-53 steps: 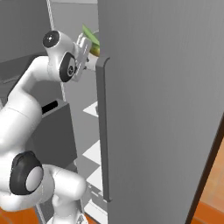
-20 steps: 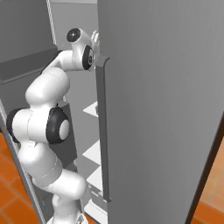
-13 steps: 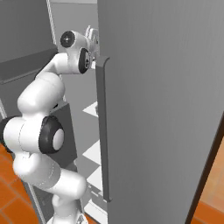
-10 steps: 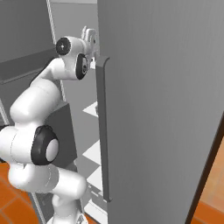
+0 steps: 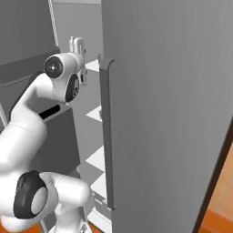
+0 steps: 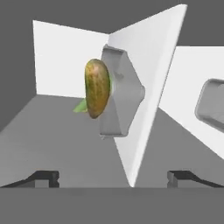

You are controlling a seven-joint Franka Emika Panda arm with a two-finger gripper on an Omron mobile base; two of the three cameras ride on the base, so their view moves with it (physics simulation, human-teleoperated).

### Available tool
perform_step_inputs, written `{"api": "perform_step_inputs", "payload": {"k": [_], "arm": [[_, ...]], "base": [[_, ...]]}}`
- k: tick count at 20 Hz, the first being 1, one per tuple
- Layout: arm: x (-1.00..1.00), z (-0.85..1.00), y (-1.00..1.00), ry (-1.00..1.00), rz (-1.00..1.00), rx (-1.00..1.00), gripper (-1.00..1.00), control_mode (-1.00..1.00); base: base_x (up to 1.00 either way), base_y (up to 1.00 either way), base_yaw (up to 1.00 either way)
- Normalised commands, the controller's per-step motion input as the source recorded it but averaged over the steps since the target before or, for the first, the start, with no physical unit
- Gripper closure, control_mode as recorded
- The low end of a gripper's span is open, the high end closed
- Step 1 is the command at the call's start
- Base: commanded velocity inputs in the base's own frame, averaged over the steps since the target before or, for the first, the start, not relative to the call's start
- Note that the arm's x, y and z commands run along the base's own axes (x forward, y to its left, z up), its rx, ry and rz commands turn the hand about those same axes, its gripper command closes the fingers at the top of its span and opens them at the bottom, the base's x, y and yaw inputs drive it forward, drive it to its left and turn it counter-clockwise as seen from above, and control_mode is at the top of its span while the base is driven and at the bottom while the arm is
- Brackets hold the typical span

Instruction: Take the meat container that has the fish and place it on the second highest rack of the freezer. Then take the vegetable container that has the cucumber and corn and place it on the highest rack of the freezer.

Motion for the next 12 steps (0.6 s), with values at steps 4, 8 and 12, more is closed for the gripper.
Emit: {"api": "perform_step_inputs", "payload": {"k": [4,8,12], "arm": [[-1.00,-0.01,0.00,0.37,0.16,-0.28,-1.00,-1.00],[-1.00,-0.68,-0.03,0.36,0.10,-0.30,-1.00,-1.00],[-1.00,-1.00,-0.14,0.33,0.05,-0.26,-1.00,-1.00]], "base": [[0.00,0.00,0.00],[0.00,0.00,0.00],[0.00,0.00,0.00]]}}
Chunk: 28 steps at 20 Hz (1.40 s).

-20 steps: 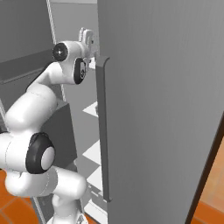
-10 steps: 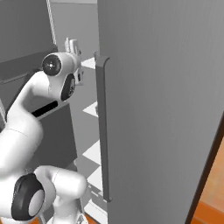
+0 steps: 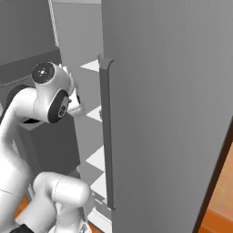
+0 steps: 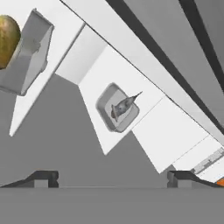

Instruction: Take the meat container that has the fish and place it on the second highest rack of the freezer. Then take the vegetable container that has the cucumber and corn and place it on the highest rack of the freezer.

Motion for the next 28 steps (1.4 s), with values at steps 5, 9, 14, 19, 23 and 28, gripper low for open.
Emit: {"api": "perform_step_inputs", "payload": {"k": [5,9,14,19,23,28], "arm": [[-1.00,-1.00,-0.19,0.28,0.03,-0.24,-1.00,-1.00],[-1.00,-1.00,-0.37,0.33,0.09,-0.22,-1.00,-1.00],[-1.00,-0.52,-0.72,0.10,0.29,-0.06,-1.00,-1.00],[-0.99,0.27,-0.33,-0.14,0.44,0.02,-1.00,-1.00],[-0.71,0.69,0.14,-0.39,0.39,0.14,-1.00,-1.00],[-0.54,0.74,0.56,-0.49,0.29,0.12,-1.00,-1.00]], "base": [[0.00,0.00,0.00],[0.00,0.00,0.00],[0.00,0.00,0.00],[0.00,0.00,0.00],[0.00,0.00,0.00],[0.00,0.00,0.00]]}}
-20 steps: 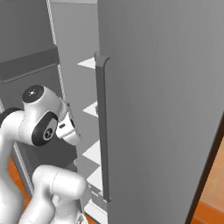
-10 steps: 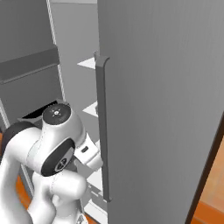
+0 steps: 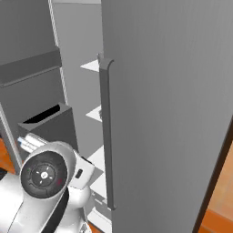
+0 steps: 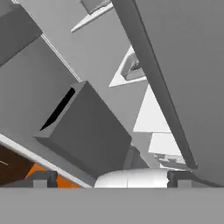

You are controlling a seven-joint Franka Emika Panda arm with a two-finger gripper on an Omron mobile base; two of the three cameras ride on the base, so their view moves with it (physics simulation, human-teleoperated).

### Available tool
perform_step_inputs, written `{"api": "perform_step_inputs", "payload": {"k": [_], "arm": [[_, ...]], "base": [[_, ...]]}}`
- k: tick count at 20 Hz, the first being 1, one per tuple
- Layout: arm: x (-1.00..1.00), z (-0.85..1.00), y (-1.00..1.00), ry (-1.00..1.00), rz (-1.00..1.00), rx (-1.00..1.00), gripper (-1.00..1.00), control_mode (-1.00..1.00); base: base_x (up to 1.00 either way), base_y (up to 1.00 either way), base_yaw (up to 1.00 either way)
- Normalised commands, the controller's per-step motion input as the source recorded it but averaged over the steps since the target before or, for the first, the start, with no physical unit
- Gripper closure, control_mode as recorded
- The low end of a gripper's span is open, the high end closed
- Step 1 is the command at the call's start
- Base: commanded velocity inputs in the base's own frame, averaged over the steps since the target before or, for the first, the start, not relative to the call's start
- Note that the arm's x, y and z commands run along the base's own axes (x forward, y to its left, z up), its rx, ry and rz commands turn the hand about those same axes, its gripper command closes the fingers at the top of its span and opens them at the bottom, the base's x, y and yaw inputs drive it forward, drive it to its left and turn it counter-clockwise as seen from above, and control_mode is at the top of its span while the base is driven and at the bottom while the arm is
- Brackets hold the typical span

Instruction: Take the meat container that has the fish and place it on the second highest rack of the freezer. Then take the vegetable container that has the cucumber and corn and place it on the highest rack of the freezer.

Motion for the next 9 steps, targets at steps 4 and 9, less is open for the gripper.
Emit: {"api": "perform_step_inputs", "payload": {"k": [4,9], "arm": [[-0.28,0.77,0.80,-0.58,0.16,0.06,-1.00,-1.00],[-0.15,0.89,0.65,-0.54,0.07,0.01,-1.00,-1.00]], "base": [[0.00,0.00,0.00],[0.00,0.00,0.00]]}}
